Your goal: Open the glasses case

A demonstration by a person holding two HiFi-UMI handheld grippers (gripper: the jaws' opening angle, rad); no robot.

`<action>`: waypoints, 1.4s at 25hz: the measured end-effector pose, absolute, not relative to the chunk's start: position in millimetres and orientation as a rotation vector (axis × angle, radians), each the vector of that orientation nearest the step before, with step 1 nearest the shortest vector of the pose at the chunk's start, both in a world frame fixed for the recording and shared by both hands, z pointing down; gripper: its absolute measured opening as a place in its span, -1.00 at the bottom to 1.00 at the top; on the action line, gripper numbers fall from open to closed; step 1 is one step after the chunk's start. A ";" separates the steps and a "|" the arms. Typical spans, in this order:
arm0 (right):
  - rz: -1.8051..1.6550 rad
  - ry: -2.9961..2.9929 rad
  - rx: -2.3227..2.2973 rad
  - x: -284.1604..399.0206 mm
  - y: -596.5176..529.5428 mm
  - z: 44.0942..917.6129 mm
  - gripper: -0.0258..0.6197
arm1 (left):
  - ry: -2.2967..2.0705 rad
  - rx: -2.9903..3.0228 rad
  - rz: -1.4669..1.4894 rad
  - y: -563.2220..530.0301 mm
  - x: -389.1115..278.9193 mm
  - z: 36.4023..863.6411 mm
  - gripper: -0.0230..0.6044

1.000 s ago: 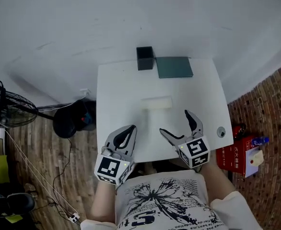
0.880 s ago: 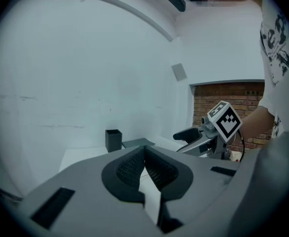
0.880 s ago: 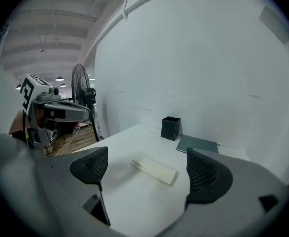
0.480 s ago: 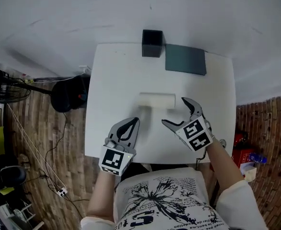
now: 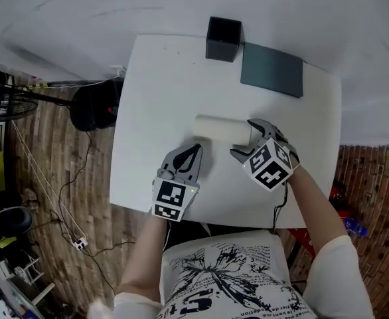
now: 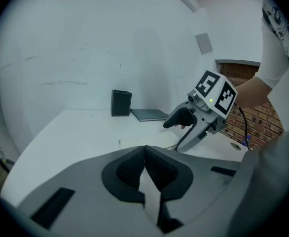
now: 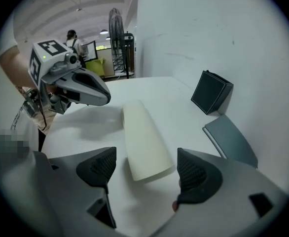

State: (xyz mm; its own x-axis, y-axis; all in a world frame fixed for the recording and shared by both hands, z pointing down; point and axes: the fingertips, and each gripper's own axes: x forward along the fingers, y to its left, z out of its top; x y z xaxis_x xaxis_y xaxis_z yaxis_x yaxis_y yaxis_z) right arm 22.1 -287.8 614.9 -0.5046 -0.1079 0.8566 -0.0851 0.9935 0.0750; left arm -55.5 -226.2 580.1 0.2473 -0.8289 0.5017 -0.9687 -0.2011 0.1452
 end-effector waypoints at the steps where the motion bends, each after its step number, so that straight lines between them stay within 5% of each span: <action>1: -0.054 -2.094 0.122 21.0 -289.1 617.3 0.32 | -1.650 2.072 0.439 -229.2 -56.7 583.7 -0.88; 12: -0.155 -2.077 0.089 14.1 -292.0 625.1 0.03 | -1.641 1.909 0.531 -243.8 -63.1 621.8 -0.88; 26: -0.194 -2.039 0.039 13.5 -291.0 620.2 -0.04 | -1.590 1.905 0.553 -247.0 -65.3 625.7 -0.88; 35: -0.130 -2.058 0.059 7.3 -295.9 602.7 -0.36 | -1.545 1.903 0.535 -247.4 -68.9 625.9 -0.88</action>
